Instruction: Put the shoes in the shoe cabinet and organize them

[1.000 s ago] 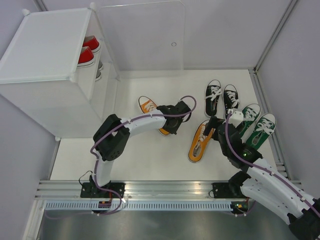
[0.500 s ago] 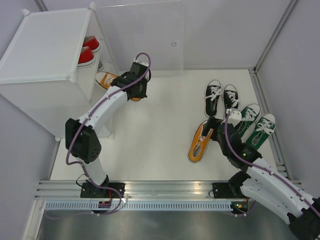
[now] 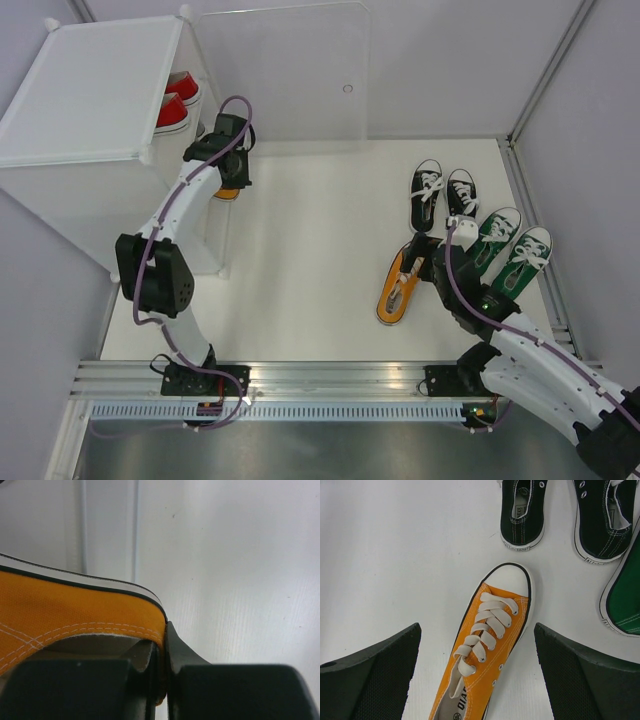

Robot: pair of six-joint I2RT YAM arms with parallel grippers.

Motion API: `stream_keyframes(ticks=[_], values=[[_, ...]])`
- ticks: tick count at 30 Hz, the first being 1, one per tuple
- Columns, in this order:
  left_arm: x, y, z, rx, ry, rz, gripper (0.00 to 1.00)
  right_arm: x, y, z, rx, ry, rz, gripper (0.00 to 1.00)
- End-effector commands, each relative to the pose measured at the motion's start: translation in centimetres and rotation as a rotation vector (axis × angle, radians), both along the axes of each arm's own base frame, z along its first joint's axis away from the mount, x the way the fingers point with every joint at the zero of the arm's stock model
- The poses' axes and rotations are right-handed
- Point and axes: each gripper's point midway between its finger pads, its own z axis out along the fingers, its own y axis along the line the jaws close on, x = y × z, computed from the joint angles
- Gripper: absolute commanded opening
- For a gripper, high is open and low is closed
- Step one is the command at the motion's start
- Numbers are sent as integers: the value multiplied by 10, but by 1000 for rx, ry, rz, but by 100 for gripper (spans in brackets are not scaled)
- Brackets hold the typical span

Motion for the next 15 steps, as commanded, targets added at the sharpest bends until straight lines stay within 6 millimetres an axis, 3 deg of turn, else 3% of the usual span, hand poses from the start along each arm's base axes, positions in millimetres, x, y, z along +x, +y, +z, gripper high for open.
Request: stream_keyframes(ticks=[1,7,11,15], values=[[24,19,29,106,-92,-9,9,3,5,2,23,-15,12,97],[38,45,39,199,-114,37,14,3,6,2,21,-12,13,97],[40,61,47,261,-126,80,21,3,6,0,19,-7,16,97],[40,65,50,277,-130,86,33,3,8,-3,18,3,24,97]])
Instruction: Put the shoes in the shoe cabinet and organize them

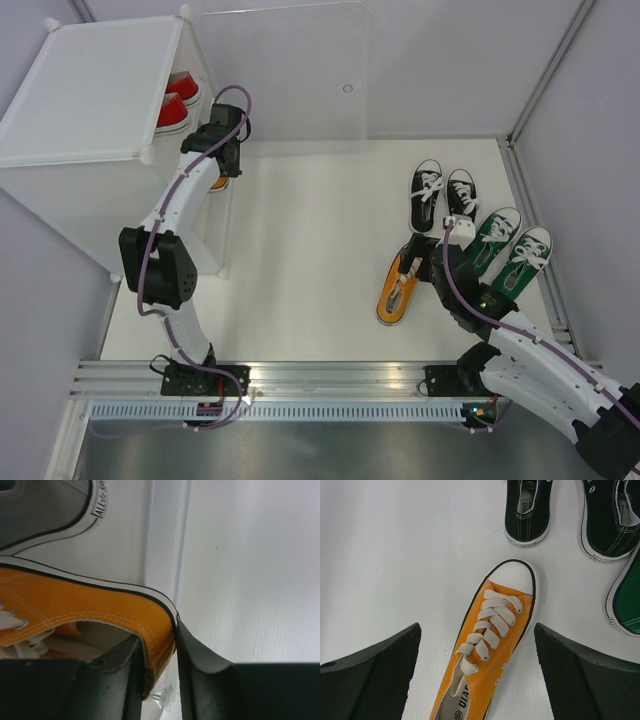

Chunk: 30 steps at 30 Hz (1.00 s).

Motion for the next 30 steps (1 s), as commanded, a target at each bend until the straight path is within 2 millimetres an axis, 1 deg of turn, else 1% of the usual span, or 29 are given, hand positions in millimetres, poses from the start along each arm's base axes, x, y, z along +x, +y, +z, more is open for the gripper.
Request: stream_keyframes(ticks=[1,2,4,5,8,10,11,12,13,16,17,19,20,21,22,23,24,25,26,28,29,30], values=[[11,26,37,113,-94,38,35,3,4,1,16,-11,6,97],[11,26,40,112,-100,38,42,3,5,1,15,-10,10,97],[9,24,42,93,-109,39,47,3,5,-1,14,-3,13,97],[8,22,47,76,-122,37,53,3,6,-1,14,-5,13,97],[3,11,56,21,-152,23,61,3,6,-2,13,-2,16,97],[1,3,59,9,-163,17,64,4,7,-3,19,-1,18,97],[-2,1,66,15,-178,22,65,3,8,-5,18,4,21,97],[-4,-1,65,15,-178,23,65,3,8,-5,19,4,22,97],[-6,-10,69,10,-191,11,65,3,8,-6,16,8,22,97],[-13,-19,78,-25,-236,22,66,3,8,-6,13,9,22,97],[-12,-20,83,-28,-265,37,65,3,8,-5,15,8,23,97],[-18,-26,86,-46,-293,53,66,3,8,-5,14,5,24,97],[-20,-28,82,-41,-298,62,66,3,8,-5,15,7,25,97],[-22,-36,80,-56,-308,74,68,4,8,-5,17,4,23,97],[-25,-38,81,-59,-323,93,70,3,9,-5,15,5,25,97],[-28,-36,73,-45,-329,126,74,4,9,-4,19,5,27,97],[-30,-40,69,-67,-345,164,80,3,9,-4,18,6,29,97],[-33,-35,67,-55,-361,211,96,3,9,-5,18,8,28,97],[-35,-33,57,-55,-354,234,100,3,9,-4,18,6,29,97],[-35,-27,52,-74,-389,313,100,3,10,-3,22,4,33,97],[-37,-25,44,-81,-397,352,100,2,10,-3,23,3,36,97],[-38,-22,43,-83,-414,383,100,2,10,-3,26,2,37,97]])
